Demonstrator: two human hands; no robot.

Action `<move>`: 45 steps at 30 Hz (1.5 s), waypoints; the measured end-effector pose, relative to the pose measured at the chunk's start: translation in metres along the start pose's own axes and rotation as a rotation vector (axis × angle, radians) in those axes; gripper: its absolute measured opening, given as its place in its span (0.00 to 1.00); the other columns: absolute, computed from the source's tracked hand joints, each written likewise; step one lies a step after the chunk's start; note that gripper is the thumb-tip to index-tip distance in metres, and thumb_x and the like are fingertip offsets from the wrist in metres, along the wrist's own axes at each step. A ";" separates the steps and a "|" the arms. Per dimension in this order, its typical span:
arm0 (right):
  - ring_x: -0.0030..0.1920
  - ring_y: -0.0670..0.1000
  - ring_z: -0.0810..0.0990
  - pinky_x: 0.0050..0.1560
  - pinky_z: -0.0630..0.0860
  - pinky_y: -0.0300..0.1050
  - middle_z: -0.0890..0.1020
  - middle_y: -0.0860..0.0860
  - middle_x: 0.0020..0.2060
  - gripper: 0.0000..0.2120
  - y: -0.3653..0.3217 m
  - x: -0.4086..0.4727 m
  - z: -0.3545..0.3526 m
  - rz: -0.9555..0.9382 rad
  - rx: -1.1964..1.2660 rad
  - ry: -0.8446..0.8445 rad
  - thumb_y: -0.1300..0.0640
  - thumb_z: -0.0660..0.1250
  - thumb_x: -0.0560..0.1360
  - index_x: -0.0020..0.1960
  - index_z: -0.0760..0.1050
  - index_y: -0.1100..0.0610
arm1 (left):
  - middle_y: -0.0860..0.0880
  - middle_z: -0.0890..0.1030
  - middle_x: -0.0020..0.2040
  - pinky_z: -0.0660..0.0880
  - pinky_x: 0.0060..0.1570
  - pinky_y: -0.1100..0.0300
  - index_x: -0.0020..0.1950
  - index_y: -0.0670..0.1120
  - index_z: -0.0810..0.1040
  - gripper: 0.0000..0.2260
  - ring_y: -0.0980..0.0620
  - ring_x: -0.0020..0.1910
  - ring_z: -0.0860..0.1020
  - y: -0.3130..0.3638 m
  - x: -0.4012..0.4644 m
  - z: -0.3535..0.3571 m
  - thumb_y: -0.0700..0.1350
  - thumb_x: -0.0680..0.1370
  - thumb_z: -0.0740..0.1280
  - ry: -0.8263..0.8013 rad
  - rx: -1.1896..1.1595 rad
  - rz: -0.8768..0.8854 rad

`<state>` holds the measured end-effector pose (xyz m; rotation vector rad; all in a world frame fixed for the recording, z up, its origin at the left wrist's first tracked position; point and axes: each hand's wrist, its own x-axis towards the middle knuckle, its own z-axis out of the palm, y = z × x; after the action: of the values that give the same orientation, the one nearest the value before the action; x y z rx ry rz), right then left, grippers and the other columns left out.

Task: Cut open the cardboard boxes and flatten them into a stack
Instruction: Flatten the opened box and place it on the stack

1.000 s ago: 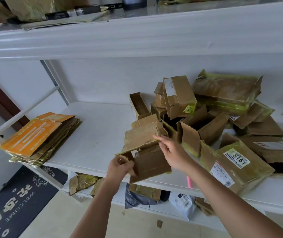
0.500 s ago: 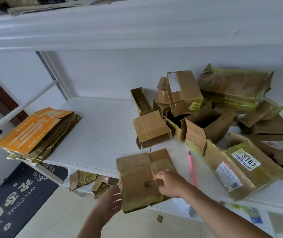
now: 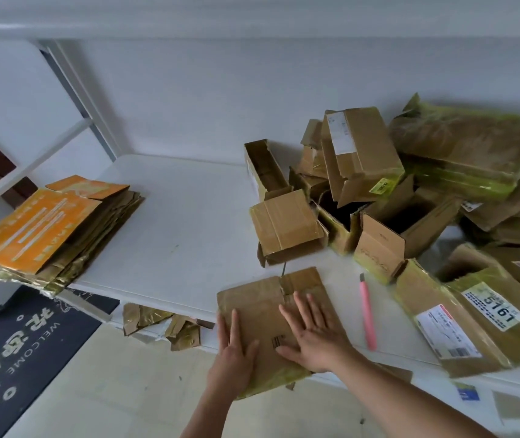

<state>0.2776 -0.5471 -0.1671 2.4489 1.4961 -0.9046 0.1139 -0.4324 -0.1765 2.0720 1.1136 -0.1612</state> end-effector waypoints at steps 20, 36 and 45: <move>0.78 0.50 0.35 0.78 0.41 0.55 0.38 0.46 0.79 0.30 -0.004 -0.014 -0.018 -0.145 0.362 0.147 0.45 0.59 0.82 0.80 0.50 0.44 | 0.43 0.80 0.52 0.79 0.49 0.47 0.61 0.39 0.77 0.11 0.42 0.49 0.79 0.005 -0.007 -0.039 0.43 0.82 0.65 0.232 -0.901 -0.543; 0.79 0.56 0.45 0.68 0.60 0.30 0.37 0.51 0.79 0.29 -0.159 0.044 -0.077 -0.165 0.829 0.403 0.46 0.65 0.79 0.78 0.61 0.46 | 0.46 0.78 0.61 0.74 0.61 0.42 0.59 0.45 0.76 0.11 0.42 0.56 0.76 -0.045 0.024 -0.129 0.51 0.82 0.65 0.512 -1.415 -0.718; 0.79 0.52 0.54 0.72 0.56 0.37 0.52 0.54 0.79 0.27 -0.234 0.155 -0.109 0.046 0.802 0.498 0.61 0.73 0.75 0.71 0.69 0.62 | 0.41 0.71 0.67 0.72 0.64 0.48 0.70 0.41 0.65 0.27 0.42 0.62 0.73 -0.100 0.078 -0.215 0.47 0.76 0.72 0.459 -0.610 -0.376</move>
<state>0.1761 -0.2677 -0.1196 3.4802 1.3558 -1.0990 0.0359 -0.2033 -0.1166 1.3692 1.5848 0.4458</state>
